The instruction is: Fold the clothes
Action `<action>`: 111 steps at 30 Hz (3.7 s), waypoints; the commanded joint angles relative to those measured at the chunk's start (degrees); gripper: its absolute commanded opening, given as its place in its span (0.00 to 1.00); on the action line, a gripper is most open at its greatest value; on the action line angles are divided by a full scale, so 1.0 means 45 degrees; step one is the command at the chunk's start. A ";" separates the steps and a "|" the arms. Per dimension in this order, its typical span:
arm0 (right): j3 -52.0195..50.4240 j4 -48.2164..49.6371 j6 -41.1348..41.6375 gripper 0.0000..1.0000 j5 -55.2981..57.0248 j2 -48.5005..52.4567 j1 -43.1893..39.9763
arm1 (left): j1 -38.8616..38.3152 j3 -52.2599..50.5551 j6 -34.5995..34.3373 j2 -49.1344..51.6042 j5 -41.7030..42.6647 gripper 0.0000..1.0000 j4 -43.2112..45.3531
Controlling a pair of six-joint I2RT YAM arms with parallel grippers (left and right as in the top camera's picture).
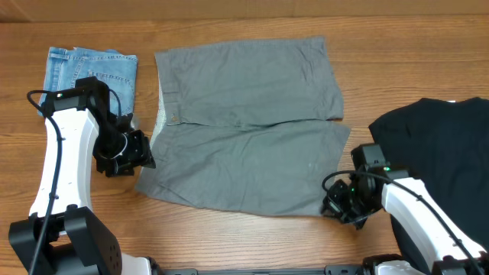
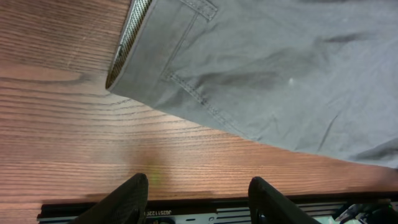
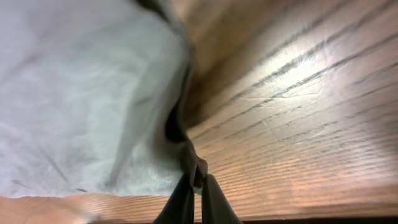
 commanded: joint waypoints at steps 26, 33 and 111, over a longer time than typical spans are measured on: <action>0.2463 -0.0544 -0.1049 0.04 0.1073 -0.0262 -0.0015 | 0.0083 -0.3876 -0.1588 -0.0058 0.0738 0.75 0.2380; 0.2463 -0.0563 -0.1064 0.04 0.1073 -0.0262 -0.0015 | 0.0083 -0.4065 -0.2871 -0.0058 0.0670 0.57 0.2438; 0.3667 -0.1054 -0.2477 0.04 0.1219 -0.0374 -0.0015 | 0.1307 -0.5780 -0.4133 -0.2487 0.0180 0.04 0.6023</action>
